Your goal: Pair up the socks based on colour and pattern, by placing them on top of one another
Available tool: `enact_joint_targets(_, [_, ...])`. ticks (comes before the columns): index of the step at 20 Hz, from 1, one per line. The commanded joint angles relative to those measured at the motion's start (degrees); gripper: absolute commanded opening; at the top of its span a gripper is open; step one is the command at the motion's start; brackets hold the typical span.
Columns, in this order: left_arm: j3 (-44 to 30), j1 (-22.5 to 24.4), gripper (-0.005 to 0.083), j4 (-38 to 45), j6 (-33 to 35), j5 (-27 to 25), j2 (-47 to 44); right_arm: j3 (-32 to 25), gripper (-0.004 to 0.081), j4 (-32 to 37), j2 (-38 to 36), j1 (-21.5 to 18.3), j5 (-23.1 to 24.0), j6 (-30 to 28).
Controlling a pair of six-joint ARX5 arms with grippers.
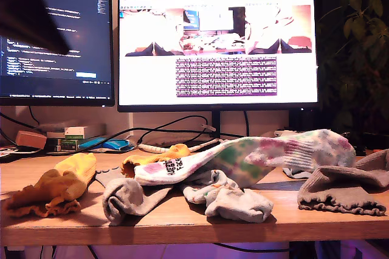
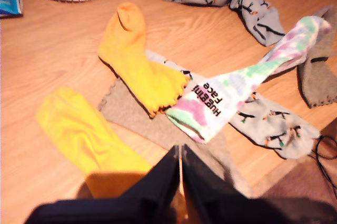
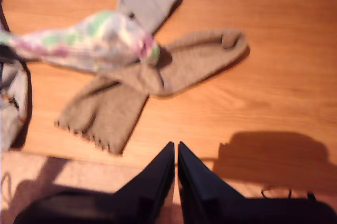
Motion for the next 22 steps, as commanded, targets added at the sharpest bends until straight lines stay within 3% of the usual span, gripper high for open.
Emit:
enact_joint_targets(1, [1.0, -0.2, -0.0019, 0.2, 0.5, 0.4, 3.2, 0.7, -0.0012, 1.1, 0.8, 0.3, -1.1, -0.1])
enact_joint_targets(5, [6.7, -0.2, -0.0018, -0.2, 0.5, 0.4, 11.4, 0.7, -0.0012, 1.9, 2.5, 0.3, -5.2, -0.1])
enact_joint_targets(10, [16.8, -0.1, 0.0014, -3.4, -2.8, 0.4, 23.1, 0.7, -0.0012, 3.3, 3.3, 0.3, -6.1, -0.1])
enact_joint_targets(12, [19.9, -0.1, 0.0102, -3.8, -4.0, 0.4, 27.3, 0.7, -0.0012, 4.3, 3.3, 0.3, -6.1, -0.1])
enact_joint_targets(16, [26.7, -0.1, 0.0189, -6.7, -5.7, -0.1, 35.5, 0.7, -0.0012, 5.2, 3.5, 0.3, -6.1, -0.1])
enact_joint_targets(20, [32.3, -0.1, 0.0462, -9.4, -6.2, -2.9, 42.8, 0.7, -0.0012, 5.1, 3.5, 0.3, -6.1, -0.1])
enact_joint_targets(22, [34.8, 0.7, 0.0526, -11.1, -6.2, -4.1, 46.1, 0.7, -0.0012, 5.1, 3.5, 0.3, -6.1, -0.1])
